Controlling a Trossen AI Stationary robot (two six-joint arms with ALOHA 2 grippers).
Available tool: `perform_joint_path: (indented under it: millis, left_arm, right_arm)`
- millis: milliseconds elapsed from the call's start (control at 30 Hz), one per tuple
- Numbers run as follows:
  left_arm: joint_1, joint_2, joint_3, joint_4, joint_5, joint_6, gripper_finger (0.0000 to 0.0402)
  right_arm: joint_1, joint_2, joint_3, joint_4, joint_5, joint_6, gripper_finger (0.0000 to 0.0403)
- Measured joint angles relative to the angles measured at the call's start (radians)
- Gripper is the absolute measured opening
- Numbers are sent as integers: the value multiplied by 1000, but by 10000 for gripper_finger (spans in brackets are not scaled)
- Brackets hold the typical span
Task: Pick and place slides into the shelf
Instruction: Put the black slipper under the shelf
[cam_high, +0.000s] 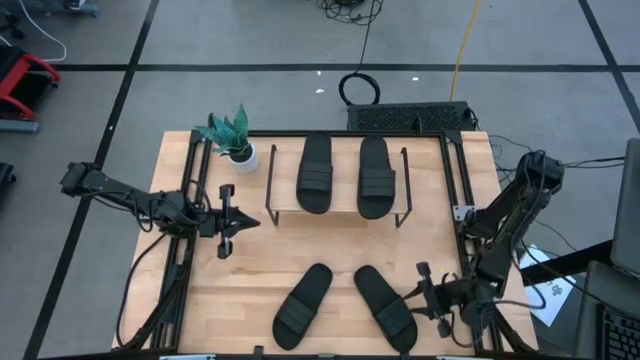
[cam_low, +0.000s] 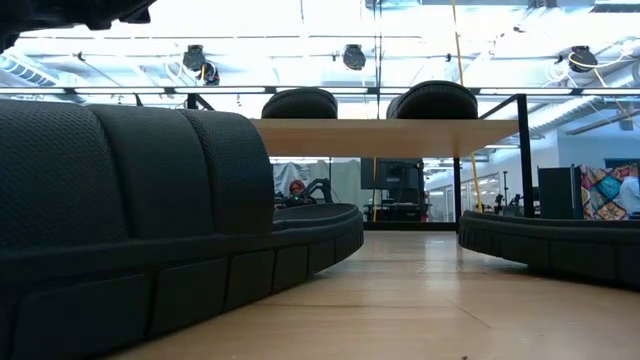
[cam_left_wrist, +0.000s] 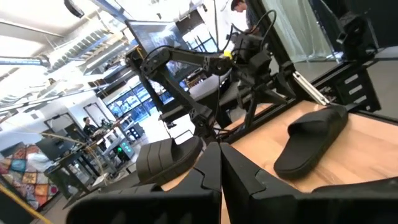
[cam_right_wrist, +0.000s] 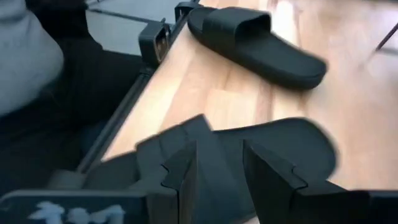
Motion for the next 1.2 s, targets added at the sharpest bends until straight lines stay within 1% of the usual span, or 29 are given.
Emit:
perform_joint_path:
  millis: [100,200,267,367,433,533,667,733,800,900,933,1000,1167,1200]
  left_arm:
    - [0,0,0,0,9,0,5]
    - [0,0,0,0,9,1,11]
    - [0,0,0,1,9,7,14]
    - [0,0,0,7,10,8,11]
    - [0,0,0,13,10,8,5]
    - [0,0,0,14,11,5,3]
    - [0,0,0,14,11,4,13]
    - [0,0,0,14,11,4,16]
    - [0,0,0,14,11,5,16]
    - [0,0,0,14,11,4,10]
    - [0,0,0,14,11,5,6]
    - [0,0,0,14,11,4,2]
    - [0,0,0,13,11,4,13]
    - [0,0,0,13,11,4,15]
  right_arm:
    - [-8,36,0,57,-4,9,118]
    - [-16,52,0,95,-57,-31,118]
    - [-19,58,0,139,-75,-46,118]
    - [-47,59,0,234,-77,-85,118]
    - [-68,59,0,258,-77,-95,118]
    - [-81,59,0,240,-80,-23,119]
    - [-40,60,0,220,-80,18,128]
    - [-15,60,0,222,-105,43,134]
    - [8,60,5,211,-133,106,136]
    - [43,62,22,196,-128,208,136]
    - [53,70,32,187,-119,231,135]
    - [73,103,64,116,-94,243,135]
    - [80,224,188,-250,-84,366,134]
    - [78,249,217,-300,-80,372,134]
